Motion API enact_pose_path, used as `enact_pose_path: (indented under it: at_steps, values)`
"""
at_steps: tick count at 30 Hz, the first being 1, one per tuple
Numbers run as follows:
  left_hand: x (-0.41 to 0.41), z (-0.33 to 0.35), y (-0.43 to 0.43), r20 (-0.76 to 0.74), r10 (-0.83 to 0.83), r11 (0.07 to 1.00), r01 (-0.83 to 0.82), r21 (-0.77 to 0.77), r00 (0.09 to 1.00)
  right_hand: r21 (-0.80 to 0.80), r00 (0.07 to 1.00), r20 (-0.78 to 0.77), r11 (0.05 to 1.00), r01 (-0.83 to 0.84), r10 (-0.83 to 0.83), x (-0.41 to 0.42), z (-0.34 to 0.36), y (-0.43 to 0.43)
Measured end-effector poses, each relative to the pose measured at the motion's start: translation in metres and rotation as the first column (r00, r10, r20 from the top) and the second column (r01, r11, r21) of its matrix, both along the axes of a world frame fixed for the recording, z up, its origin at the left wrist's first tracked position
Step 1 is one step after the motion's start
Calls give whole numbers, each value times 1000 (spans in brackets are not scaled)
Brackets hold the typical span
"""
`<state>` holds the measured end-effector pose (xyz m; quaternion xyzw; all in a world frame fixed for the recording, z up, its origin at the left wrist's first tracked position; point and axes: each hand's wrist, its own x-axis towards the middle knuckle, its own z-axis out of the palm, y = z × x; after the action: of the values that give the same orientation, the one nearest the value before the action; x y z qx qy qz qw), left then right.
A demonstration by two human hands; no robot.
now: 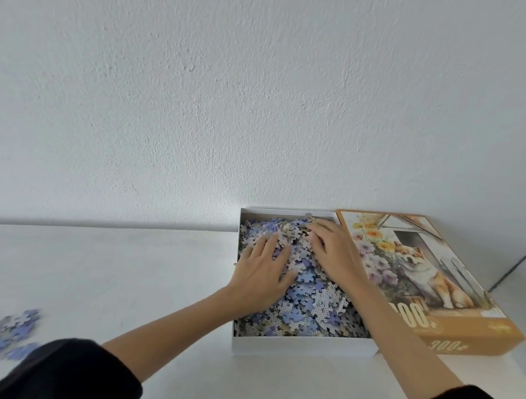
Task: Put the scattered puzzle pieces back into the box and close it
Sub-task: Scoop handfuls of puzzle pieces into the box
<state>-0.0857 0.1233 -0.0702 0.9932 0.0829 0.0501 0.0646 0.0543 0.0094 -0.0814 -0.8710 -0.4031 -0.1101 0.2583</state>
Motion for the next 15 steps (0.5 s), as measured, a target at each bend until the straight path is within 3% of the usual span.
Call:
enact_pose_path:
  at_steps: [2,6,9,11,13,15]
  values:
    - [5,-4,7,-46,5,1000,-5,-4,999,-18,1000,-2,1000,-23,23,0,1,0]
    - [21,-3,23,-45,61,997,-64,-51,997,-234,1000,-28,972,-11,4,0,-2,1]
    - [31,3,29,61,53,947,-30,-320,997,-96,1000,-6,995,27,-28,-2,-1,2]
    - [33,8,27,195,85,848,32,-530,977,9,999,-4,999,39,-39,-3,2,1]
    - [32,8,22,266,158,779,45,-625,951,45,1000,5,999,3,-3,-4,5,0]
    - [31,2,17,228,183,788,-4,-616,956,-43,995,-15,994,-102,102,-7,7,0]
